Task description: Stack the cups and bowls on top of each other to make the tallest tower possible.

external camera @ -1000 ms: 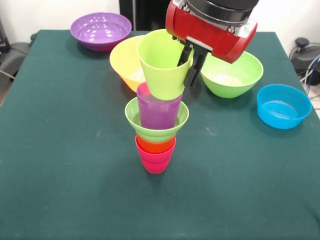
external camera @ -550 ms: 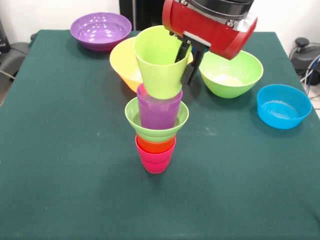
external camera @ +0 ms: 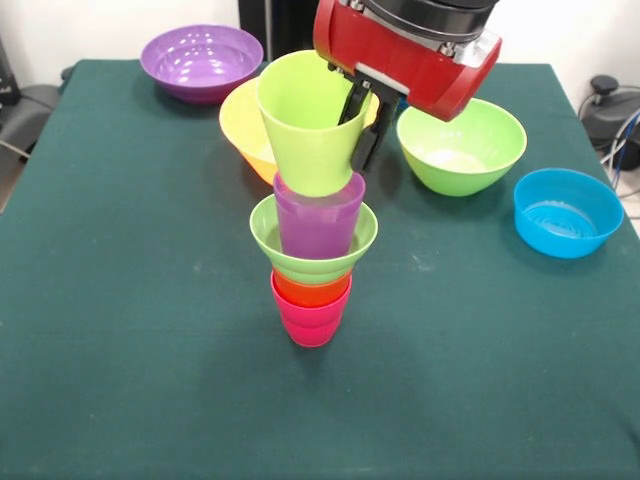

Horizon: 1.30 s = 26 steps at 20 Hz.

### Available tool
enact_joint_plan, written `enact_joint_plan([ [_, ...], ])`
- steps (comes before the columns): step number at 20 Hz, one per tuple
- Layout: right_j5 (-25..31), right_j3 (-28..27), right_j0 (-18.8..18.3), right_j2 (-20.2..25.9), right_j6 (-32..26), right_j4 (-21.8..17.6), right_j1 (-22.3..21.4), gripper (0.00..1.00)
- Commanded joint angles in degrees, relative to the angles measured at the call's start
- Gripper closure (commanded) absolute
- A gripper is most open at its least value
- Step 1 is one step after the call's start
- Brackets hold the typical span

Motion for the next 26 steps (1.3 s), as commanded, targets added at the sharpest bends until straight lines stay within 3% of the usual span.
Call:
enact_joint_plan([
  [1,-2.2,4.1,1.5,2.9,7.0,0.1,0.0,1.00],
  [11,-3.1,4.2,1.5,3.2,7.5,0.8,0.1,1.00],
  [12,-3.0,3.7,1.4,3.2,7.2,1.0,0.4,0.00],
  [26,-3.4,4.3,1.5,3.0,6.5,0.9,0.2,0.00],
])
